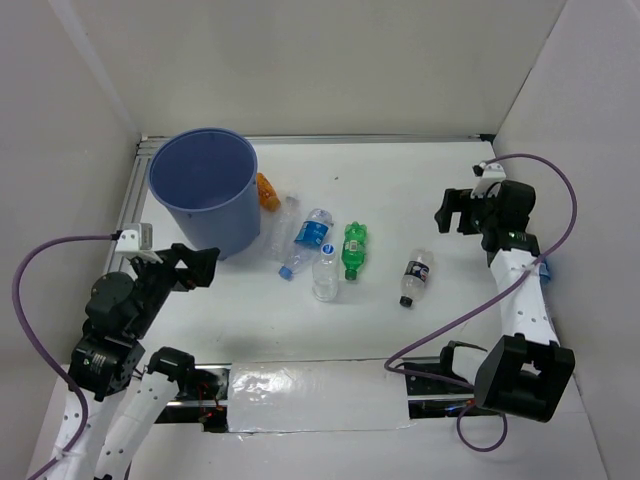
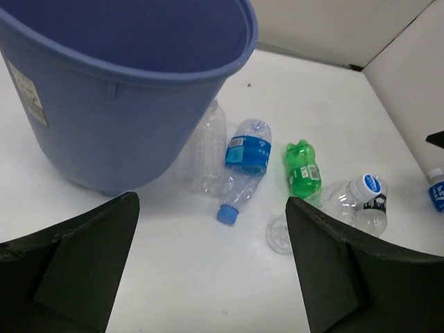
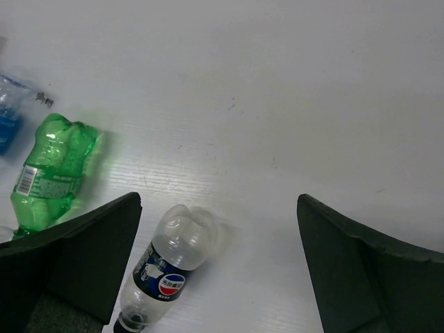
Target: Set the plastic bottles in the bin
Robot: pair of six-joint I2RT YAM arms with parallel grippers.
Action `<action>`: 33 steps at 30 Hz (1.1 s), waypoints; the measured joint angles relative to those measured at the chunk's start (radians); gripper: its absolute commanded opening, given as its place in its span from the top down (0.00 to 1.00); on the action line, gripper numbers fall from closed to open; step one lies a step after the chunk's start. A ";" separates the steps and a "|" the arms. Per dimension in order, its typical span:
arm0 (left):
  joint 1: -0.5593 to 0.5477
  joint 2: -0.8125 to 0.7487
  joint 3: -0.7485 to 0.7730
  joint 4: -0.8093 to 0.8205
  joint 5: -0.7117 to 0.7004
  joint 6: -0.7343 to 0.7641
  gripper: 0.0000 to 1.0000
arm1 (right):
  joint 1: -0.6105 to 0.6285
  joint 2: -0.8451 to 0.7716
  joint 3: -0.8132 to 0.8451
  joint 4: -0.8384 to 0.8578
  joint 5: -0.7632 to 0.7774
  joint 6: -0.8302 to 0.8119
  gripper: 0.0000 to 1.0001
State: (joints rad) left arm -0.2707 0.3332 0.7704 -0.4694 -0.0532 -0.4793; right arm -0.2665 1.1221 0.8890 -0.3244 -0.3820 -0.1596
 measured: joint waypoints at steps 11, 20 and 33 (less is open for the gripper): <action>0.000 0.005 0.003 -0.092 0.000 -0.049 0.67 | 0.151 0.200 0.261 -0.095 -0.134 -0.085 0.45; 0.000 0.041 0.025 -0.168 0.007 -0.081 0.09 | 0.492 0.705 0.860 -0.132 -0.036 -0.016 0.00; 0.000 -0.010 0.040 -0.247 0.007 -0.186 0.06 | 0.612 1.357 1.465 -0.091 -0.181 0.140 0.02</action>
State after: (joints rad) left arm -0.2707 0.3229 0.8101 -0.7162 -0.0460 -0.6651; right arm 0.3458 2.4786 2.3543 -0.4152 -0.5632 -0.0196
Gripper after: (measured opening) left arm 0.942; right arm 0.979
